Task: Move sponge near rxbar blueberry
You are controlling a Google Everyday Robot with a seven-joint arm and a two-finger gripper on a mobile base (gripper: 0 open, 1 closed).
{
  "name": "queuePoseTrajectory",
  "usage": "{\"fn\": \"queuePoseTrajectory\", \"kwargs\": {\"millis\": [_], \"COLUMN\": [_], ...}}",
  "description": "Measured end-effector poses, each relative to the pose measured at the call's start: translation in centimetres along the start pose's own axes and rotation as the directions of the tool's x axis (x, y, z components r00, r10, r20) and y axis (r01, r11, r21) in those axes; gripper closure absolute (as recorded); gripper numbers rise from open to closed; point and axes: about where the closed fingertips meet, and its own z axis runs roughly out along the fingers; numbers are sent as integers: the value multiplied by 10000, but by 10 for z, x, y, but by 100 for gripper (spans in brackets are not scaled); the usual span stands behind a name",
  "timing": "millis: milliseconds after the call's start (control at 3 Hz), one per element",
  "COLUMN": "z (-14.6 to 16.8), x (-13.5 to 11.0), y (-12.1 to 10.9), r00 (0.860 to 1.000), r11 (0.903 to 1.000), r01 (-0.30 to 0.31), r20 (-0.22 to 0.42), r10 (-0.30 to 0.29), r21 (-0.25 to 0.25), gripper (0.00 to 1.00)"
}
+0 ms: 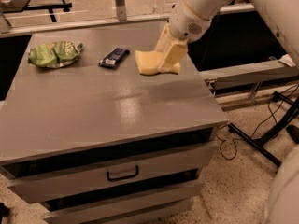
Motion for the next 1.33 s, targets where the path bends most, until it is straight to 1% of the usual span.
{"fn": "queuePoseTrajectory", "kwargs": {"millis": [333,667,1000,1333], "z": [8,40,64,89], "x": [-24,-44,-48,-38], "y": [-43,-86,-102,-116], "r00": [9994,9955,9909,9804], "r11": [9975,9915,9868,9774], "r01": [-296,-893,-1270,-1890], "r20": [-157,-228,-314,-391], "r10": [306,919,1307,1933], "r21": [638,947,1001,946], "gripper": [100,100,100,79]}}
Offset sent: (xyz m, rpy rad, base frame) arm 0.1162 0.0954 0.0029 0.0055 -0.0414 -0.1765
